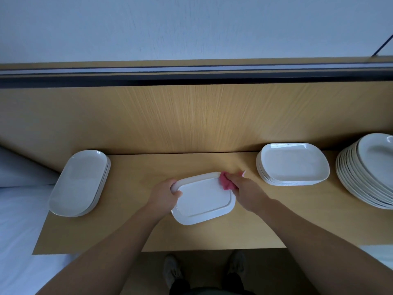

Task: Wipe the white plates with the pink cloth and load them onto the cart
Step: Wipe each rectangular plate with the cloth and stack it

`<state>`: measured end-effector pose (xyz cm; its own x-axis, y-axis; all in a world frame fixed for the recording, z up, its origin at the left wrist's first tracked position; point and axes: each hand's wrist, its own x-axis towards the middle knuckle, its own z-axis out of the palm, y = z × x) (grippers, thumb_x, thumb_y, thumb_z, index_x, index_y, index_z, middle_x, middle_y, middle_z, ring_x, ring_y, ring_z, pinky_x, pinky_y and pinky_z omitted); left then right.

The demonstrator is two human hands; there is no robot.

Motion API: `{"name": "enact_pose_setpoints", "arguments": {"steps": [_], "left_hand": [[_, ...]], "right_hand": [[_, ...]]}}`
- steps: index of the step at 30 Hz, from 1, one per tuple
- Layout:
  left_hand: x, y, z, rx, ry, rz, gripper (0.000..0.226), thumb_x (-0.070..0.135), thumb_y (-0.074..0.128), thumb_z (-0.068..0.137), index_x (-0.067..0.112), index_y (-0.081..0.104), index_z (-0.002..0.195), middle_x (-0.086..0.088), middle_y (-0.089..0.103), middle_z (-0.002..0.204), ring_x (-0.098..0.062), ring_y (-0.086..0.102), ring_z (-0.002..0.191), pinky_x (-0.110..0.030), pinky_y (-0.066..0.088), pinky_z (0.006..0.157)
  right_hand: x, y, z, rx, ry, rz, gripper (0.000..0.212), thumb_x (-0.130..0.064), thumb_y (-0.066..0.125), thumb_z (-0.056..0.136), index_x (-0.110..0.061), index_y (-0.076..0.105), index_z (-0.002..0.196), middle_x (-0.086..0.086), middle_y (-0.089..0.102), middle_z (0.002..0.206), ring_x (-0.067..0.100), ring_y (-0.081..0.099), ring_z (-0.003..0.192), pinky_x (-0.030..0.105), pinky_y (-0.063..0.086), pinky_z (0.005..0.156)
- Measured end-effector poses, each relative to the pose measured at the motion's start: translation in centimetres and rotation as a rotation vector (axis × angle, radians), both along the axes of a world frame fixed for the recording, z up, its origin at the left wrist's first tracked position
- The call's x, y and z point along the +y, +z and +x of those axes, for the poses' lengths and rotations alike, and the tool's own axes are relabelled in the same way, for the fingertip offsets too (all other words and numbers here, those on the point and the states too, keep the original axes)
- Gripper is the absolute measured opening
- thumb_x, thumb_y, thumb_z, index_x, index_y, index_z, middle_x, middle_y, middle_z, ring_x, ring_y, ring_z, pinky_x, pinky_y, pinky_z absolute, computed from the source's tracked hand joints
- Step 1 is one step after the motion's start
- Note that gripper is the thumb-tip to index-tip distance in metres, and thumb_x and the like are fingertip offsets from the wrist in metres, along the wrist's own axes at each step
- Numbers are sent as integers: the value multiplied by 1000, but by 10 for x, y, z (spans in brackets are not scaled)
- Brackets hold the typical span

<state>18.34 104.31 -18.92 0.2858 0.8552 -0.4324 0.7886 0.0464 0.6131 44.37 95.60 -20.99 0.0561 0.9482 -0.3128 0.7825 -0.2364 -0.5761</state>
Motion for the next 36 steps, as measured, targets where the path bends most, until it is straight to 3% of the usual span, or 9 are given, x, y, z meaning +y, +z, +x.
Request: {"name": "enact_pose_setpoints", "arguments": {"steps": [4, 7, 11, 14, 21, 25, 30, 33, 36], "left_hand": [[1, 0, -6, 7, 32, -1, 19, 17, 60, 88, 15, 63, 107, 1, 65, 94, -16, 61, 85, -24, 44, 65], [0, 2, -7, 0, 46, 4, 16, 15, 60, 88, 13, 64, 104, 0, 65, 93, -17, 60, 83, -22, 42, 62], [0, 2, -12, -3, 70, 11, 17, 15, 60, 89, 13, 62, 106, 1, 64, 94, -17, 59, 85, -26, 43, 68], [0, 2, -15, -16, 93, 7, 21, 15, 60, 89, 15, 62, 110, 1, 63, 96, -18, 59, 87, -27, 44, 70], [-4, 2, -16, -55, 158, 2, 27, 14, 60, 88, 12, 63, 115, -1, 65, 97, -20, 62, 90, -31, 50, 77], [-3, 1, -16, -67, 197, -1, 29, 17, 61, 89, 11, 61, 117, -2, 64, 101, -20, 61, 90, -33, 50, 78], [-8, -1, -9, -71, 228, -21, 35, 21, 61, 89, 10, 56, 122, -3, 61, 108, -19, 58, 93, -31, 47, 74], [-11, -3, -7, -60, 234, -47, 39, 24, 63, 88, 9, 52, 123, -4, 59, 109, -20, 58, 93, -29, 46, 70], [-13, -4, -7, -59, 247, -66, 40, 24, 65, 87, 7, 51, 120, -7, 58, 109, -22, 58, 93, -37, 53, 76]], "right_hand": [[-11, -1, -5, -3, -9, -24, 40, -19, 42, 100, -30, 49, 138, 1, 61, 116, 23, 57, 102, 23, 40, 91], [-13, 0, -10, -21, -29, -22, 42, -16, 42, 100, -30, 48, 139, 3, 60, 120, 29, 56, 112, 27, 41, 94], [-19, 6, -17, -36, -14, -49, 41, -16, 42, 100, -31, 49, 137, 2, 62, 111, 26, 59, 101, 26, 44, 87], [-24, 5, -25, -26, -35, -12, 28, -14, 43, 99, -23, 58, 121, 1, 63, 98, 24, 61, 89, 35, 50, 86], [-27, 12, -40, -43, -70, -13, 27, -12, 40, 100, -14, 56, 122, 11, 62, 102, 25, 59, 88, 18, 35, 68], [-28, 12, -46, 1, -67, 5, 27, -14, 41, 101, -19, 57, 123, 3, 62, 102, 21, 58, 90, 20, 40, 74], [-24, 13, -62, -25, -71, -16, 37, -15, 40, 101, -21, 46, 137, 2, 59, 109, 18, 54, 88, 26, 44, 74], [-24, 10, -77, -28, -26, -3, 45, -14, 40, 101, -17, 37, 146, 2, 56, 128, 25, 56, 107, 30, 46, 85], [-28, 0, -86, -66, 17, 52, 53, -15, 47, 98, -13, 32, 149, 5, 42, 146, 30, 51, 120, 37, 48, 92]]}}
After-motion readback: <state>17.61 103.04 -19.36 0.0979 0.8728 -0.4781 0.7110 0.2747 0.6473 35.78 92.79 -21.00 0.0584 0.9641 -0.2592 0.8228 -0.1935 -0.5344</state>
